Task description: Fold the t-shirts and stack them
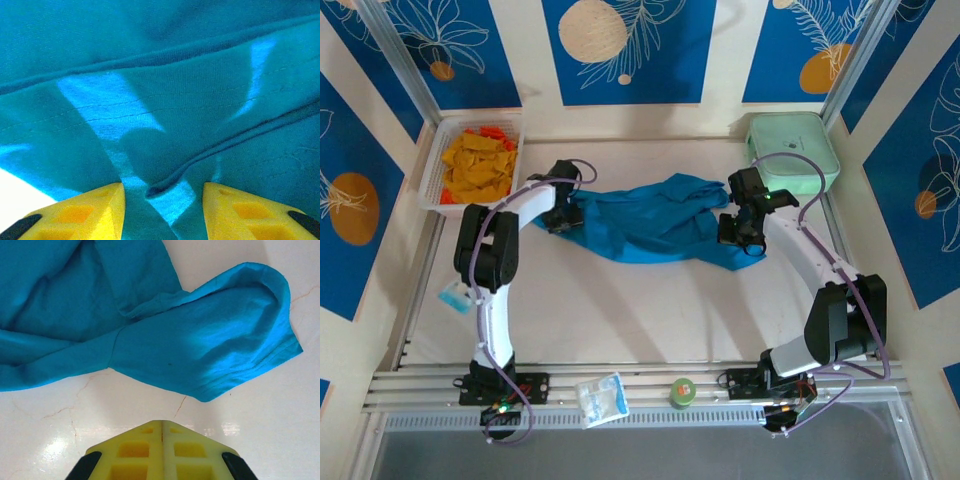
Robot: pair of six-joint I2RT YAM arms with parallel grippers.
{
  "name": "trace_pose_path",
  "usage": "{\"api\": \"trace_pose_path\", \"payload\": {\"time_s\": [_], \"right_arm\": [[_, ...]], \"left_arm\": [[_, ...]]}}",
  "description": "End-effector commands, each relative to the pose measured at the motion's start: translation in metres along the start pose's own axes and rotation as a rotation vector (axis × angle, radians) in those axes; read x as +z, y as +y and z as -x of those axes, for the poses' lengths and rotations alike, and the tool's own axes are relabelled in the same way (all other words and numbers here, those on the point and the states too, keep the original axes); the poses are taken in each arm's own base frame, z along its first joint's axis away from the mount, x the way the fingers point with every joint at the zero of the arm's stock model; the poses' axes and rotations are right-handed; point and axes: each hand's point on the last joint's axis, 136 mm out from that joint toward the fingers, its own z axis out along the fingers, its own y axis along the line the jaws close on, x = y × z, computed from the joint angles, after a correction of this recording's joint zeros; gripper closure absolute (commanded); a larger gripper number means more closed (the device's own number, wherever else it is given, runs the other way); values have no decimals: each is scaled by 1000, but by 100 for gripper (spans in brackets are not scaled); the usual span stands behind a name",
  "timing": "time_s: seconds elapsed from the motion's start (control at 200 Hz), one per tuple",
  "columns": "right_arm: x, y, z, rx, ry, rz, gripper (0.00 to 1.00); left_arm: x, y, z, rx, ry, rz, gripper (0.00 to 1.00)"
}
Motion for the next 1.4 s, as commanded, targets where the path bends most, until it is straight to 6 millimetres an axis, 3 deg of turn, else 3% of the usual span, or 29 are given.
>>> {"api": "trace_pose_path", "payload": {"time_s": [0.0,0.195,0.58,0.79,1.081,1.151,1.391], "right_arm": [[2,5,-5,19,20,30,97],[4,8,-6,23,32,45,98],[6,10,-6,18,40,52,100],[7,12,-4,17,44,58,100],[8,16,-4,6,50,61,100],[8,16,-3,7,49,62,100],[8,17,-4,7,49,68,100]], "left_arm": [[5,-3,9,-17,-9,-23,59],[-2,-6,14,-27,-32,-41,70],[-12,-7,17,-25,-51,-49,79],[-28,-10,24,-13,-84,-67,81],[-33,-11,27,-3,-90,-69,100],[-35,-12,27,-3,-95,-72,100],[-70,-22,31,32,-140,-94,100]]}}
